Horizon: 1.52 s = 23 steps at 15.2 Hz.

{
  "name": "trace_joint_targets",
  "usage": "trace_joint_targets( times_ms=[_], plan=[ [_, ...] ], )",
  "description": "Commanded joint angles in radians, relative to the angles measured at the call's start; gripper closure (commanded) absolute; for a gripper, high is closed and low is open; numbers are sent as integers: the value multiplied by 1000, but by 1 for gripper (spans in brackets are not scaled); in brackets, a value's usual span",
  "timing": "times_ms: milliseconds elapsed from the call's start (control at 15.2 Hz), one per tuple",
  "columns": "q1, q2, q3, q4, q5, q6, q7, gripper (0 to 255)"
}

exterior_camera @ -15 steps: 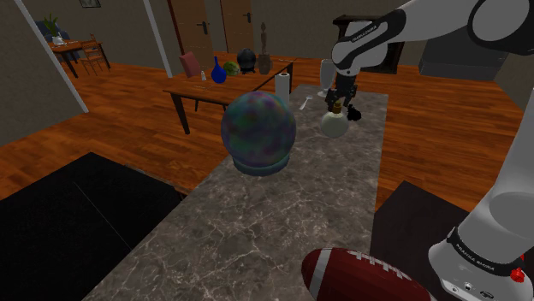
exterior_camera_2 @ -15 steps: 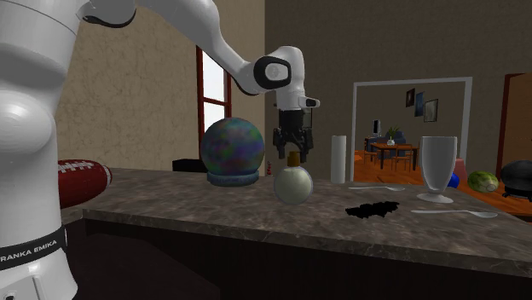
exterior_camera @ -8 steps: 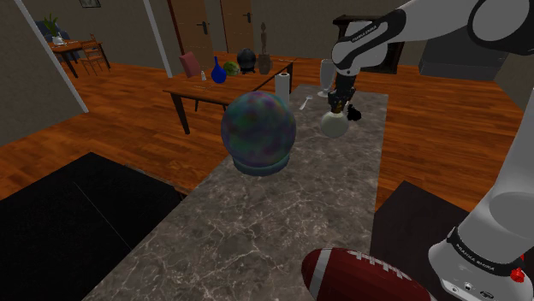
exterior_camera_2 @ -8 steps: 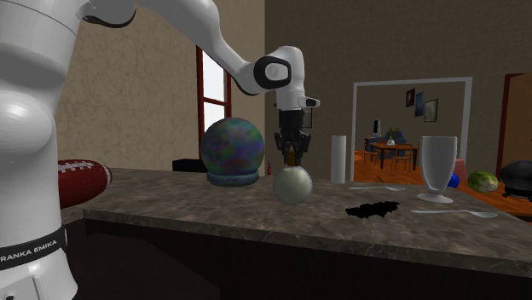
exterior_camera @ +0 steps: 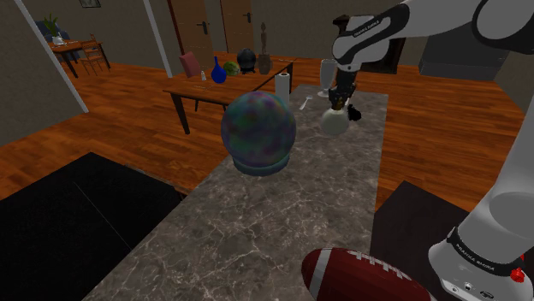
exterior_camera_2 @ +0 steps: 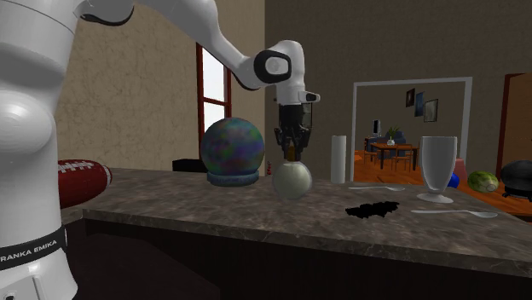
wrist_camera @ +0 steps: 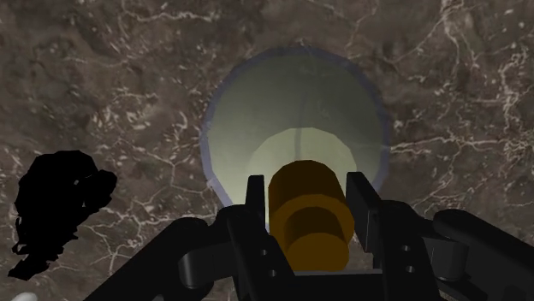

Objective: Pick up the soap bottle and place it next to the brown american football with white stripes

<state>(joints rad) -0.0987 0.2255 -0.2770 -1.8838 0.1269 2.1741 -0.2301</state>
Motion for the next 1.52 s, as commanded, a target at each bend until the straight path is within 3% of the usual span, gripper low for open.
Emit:
trace_joint_targets(
  times_ms=[0, 1452],
  plan=[
    [1, -10, -1, 14, -5, -23, 4, 255],
    [2, -69, -9, 236, -35, -301, 33, 255]
  ],
)
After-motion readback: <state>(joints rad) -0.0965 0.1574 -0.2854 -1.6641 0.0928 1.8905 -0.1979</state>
